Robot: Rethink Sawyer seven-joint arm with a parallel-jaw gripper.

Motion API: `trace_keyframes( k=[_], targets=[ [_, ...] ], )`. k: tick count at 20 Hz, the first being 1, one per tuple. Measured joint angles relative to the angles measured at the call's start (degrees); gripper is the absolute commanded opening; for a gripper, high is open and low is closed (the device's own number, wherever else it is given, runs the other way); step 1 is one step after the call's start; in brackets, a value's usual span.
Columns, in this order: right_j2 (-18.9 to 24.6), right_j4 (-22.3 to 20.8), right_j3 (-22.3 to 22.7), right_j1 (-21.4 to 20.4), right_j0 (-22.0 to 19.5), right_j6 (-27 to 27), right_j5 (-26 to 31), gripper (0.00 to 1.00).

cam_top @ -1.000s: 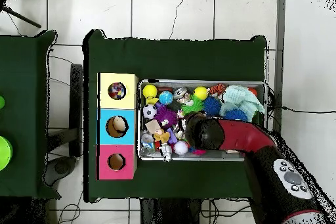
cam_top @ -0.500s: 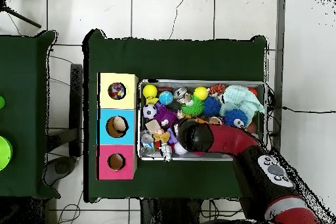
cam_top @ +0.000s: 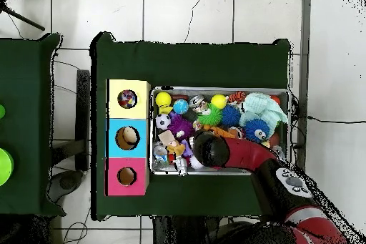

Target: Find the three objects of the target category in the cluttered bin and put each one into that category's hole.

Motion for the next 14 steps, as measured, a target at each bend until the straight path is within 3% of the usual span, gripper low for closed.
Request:
trace_keyframes(
  k=[3, 4, 14],
  targets=[
    [-0.2, -0.01, -0.97, 0.74, 0.01, 0.0, -0.28, 1.0],
    [-0.26, 0.0, -1.87, 1.2, -0.04, 0.0, -0.3, 0.0],
    [-0.23, -0.01, -2.86, 1.8, -0.13, 0.0, -0.25, 0.0]
  ],
)
